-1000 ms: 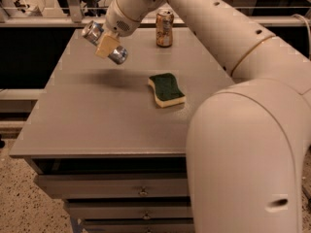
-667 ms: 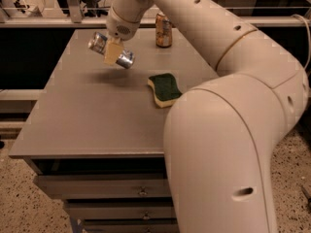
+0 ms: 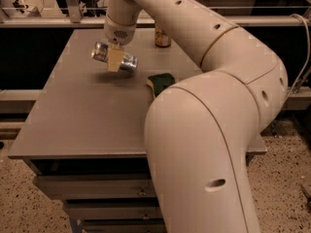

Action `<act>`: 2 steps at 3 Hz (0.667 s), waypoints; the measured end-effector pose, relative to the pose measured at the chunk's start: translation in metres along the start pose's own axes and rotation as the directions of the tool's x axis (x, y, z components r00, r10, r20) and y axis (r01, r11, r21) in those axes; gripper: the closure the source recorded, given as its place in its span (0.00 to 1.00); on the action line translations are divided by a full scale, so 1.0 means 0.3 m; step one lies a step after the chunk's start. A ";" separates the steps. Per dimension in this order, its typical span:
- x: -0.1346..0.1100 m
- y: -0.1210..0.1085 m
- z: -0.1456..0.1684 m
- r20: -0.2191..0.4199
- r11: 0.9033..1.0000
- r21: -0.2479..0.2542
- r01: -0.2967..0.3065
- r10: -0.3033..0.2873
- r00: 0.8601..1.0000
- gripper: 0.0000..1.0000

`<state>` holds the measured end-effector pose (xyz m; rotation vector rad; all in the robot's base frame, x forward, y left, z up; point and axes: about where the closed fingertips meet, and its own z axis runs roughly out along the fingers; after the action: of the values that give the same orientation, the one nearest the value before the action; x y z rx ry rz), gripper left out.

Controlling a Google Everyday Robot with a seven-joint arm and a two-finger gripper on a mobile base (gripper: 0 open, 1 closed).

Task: Knock redbull can over

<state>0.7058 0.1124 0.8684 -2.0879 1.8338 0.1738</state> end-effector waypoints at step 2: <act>-0.024 0.006 0.030 -0.007 0.999 -0.029 0.029 -0.029 1.000 0.12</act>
Offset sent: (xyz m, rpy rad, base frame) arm -0.0034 0.0109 -0.0023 -0.0187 0.0241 0.0509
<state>0.7042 0.1222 0.8619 -2.1363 1.8144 0.1868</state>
